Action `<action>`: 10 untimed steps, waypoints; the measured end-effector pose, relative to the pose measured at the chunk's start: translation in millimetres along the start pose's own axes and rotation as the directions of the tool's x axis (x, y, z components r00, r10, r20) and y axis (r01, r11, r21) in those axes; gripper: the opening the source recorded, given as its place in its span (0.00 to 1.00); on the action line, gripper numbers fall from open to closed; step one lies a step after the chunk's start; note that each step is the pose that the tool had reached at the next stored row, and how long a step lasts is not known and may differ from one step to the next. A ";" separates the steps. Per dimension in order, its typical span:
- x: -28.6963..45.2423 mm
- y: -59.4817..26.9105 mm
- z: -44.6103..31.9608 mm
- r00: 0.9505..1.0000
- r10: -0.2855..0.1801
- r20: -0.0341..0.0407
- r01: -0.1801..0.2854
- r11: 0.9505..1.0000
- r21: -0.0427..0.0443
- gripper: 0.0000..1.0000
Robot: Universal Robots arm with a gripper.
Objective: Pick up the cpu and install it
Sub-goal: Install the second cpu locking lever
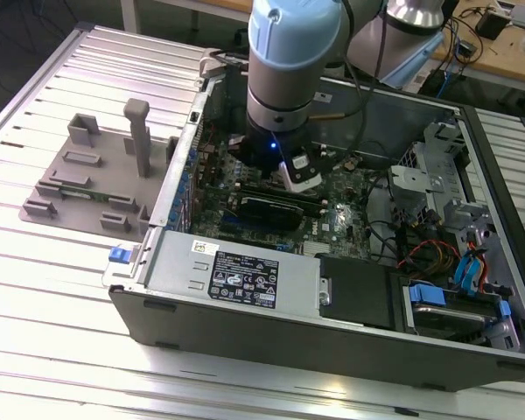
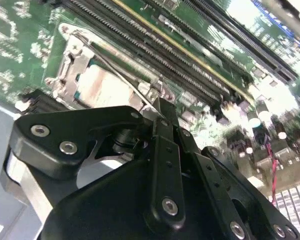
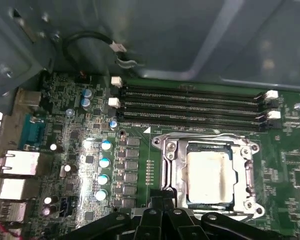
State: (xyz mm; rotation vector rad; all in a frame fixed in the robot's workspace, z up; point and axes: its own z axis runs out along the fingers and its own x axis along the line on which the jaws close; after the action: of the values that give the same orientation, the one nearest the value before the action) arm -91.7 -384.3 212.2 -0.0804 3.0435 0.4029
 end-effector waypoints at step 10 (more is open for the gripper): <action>-4.9 12.1 -42.9 1.000 0.002 -0.012 -0.001 0.996 0.094 0.11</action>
State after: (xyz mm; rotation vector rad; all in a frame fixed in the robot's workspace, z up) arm -90.3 -383.7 257.0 -0.0753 3.0691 0.2601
